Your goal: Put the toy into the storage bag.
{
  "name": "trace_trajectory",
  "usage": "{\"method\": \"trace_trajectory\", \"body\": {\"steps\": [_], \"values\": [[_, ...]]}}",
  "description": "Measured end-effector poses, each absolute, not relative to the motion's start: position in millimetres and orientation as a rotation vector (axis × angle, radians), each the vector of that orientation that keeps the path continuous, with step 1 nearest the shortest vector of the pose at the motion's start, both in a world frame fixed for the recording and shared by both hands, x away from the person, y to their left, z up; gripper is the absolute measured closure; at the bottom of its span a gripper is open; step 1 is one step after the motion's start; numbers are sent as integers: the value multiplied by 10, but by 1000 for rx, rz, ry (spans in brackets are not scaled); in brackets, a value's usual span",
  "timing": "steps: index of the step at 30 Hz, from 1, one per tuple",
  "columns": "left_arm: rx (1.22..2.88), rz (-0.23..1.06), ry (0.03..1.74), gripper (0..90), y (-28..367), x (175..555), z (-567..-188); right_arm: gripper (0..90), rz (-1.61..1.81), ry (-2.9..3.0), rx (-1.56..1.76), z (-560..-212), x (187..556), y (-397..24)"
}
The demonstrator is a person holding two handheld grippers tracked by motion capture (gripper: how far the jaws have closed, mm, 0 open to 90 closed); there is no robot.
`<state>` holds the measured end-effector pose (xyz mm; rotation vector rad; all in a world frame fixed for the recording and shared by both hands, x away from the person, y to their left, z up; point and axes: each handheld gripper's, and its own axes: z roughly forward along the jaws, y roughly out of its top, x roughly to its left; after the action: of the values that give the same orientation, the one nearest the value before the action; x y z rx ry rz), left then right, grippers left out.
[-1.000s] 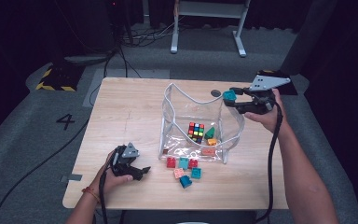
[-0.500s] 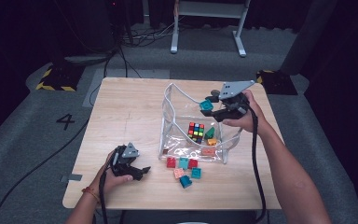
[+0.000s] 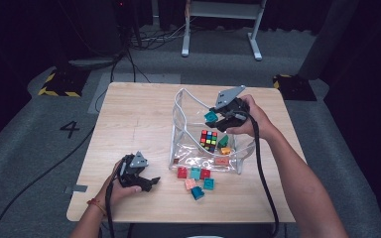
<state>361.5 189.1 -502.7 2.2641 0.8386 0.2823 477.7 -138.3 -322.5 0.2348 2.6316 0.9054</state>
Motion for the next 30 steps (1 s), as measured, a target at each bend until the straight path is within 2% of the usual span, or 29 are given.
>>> {"method": "trace_trajectory", "body": {"steps": [14, 30], "values": [[2263, 281, 837, 143, 1890, 3616, -5027, 481, 948, 2664, 139, -3225, 4680, -1379], [2263, 282, 838, 143, 1891, 3616, -5027, 480, 635, 2816, 136, -3393, 4754, -1439]]}}
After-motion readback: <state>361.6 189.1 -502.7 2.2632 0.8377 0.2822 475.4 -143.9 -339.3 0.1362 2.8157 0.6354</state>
